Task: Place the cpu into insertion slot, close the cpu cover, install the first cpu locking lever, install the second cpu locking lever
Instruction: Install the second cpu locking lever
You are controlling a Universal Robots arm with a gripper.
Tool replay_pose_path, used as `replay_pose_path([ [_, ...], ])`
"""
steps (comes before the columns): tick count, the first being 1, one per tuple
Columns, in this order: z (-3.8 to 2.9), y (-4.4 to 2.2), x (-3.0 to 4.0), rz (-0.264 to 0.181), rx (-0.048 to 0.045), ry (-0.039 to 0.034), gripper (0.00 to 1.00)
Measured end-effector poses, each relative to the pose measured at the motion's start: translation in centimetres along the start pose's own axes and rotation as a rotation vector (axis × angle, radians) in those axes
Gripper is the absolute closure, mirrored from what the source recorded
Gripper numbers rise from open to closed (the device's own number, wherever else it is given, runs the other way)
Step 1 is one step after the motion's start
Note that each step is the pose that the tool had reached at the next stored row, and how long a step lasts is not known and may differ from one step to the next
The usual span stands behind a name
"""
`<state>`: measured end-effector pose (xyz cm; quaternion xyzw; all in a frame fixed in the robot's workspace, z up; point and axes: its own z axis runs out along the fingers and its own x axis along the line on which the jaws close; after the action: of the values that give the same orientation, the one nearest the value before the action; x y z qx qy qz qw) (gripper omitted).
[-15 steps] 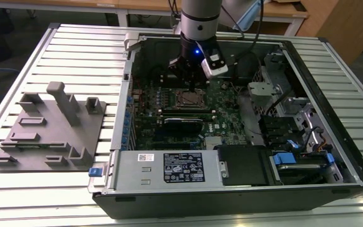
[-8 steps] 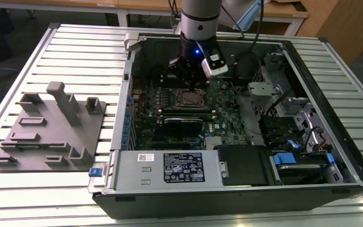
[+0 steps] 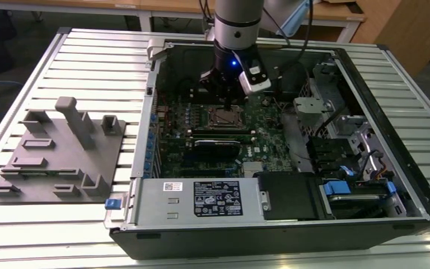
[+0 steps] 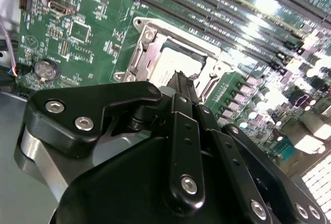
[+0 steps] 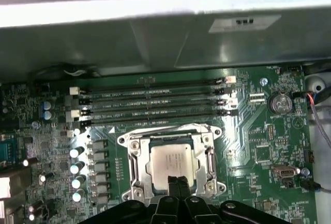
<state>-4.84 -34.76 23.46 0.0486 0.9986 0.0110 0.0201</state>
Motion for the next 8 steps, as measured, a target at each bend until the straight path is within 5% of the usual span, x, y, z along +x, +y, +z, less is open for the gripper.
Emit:
replay_pose_path([
  [8,-0.03,-1.36,-0.13,0.000,0.0000,0.0000,0.90],
])
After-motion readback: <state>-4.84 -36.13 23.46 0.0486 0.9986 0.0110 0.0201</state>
